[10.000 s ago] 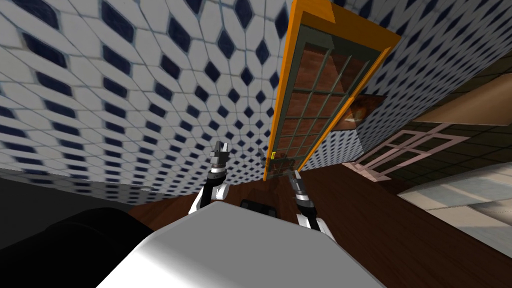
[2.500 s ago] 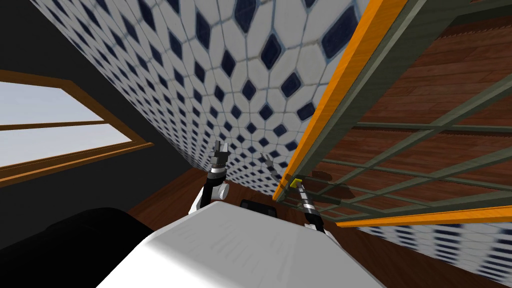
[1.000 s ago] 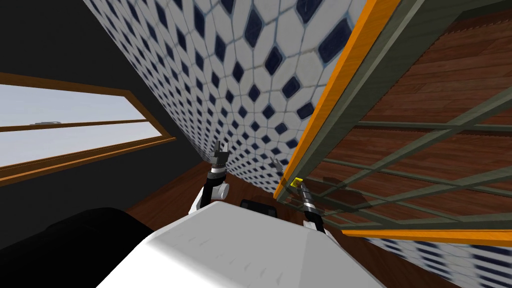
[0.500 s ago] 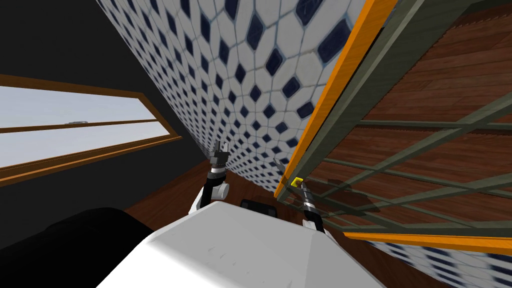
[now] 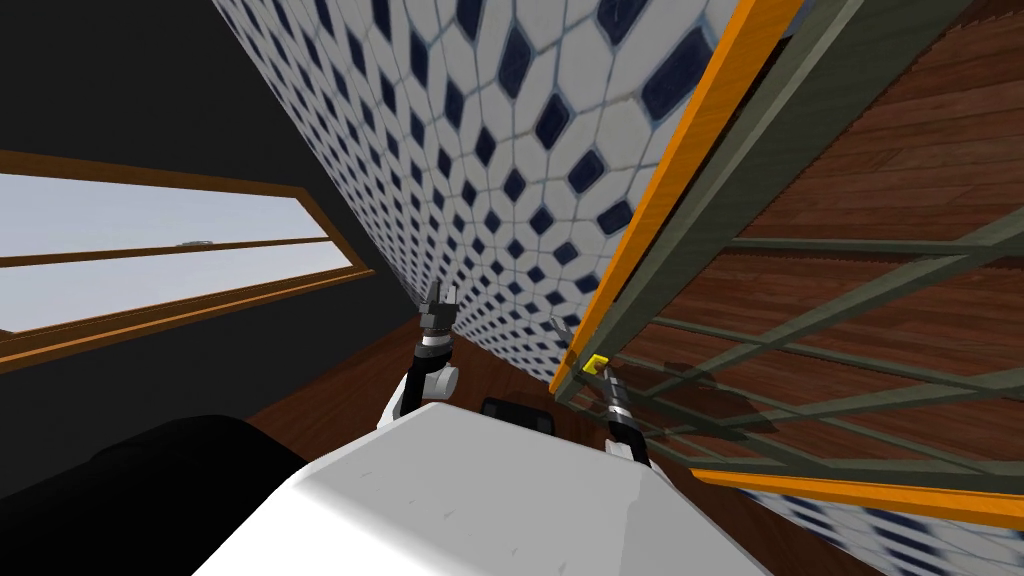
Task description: Pull the door open
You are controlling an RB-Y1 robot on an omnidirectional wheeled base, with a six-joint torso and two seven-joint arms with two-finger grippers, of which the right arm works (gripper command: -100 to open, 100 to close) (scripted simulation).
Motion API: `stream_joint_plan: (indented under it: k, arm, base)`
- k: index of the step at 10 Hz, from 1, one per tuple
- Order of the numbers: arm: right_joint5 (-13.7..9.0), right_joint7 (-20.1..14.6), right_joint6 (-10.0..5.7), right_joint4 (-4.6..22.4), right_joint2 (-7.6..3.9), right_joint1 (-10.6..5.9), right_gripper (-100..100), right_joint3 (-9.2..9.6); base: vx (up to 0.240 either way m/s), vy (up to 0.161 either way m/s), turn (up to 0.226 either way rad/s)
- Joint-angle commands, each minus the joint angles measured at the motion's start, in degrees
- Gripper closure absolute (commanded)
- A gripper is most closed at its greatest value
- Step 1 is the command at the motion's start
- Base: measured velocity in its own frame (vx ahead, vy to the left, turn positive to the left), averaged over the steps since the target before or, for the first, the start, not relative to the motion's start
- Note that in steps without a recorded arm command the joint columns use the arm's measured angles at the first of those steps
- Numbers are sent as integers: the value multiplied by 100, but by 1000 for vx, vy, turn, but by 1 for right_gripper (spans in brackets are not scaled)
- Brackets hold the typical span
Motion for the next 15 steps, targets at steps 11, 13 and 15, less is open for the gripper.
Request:
stream_joint_plan:
  k: [11,13,15]
  arm:
    - [-585,-1488,138,10,61,-97,-100,212]
    - [-739,-1858,168,-17,91,-116,-100,271]
    - [-824,-2141,185,-31,108,-127,-100,304]
  base:
    - [-45,-4,49]
    - [-48,-6,39]
    - [-47,-9,22]
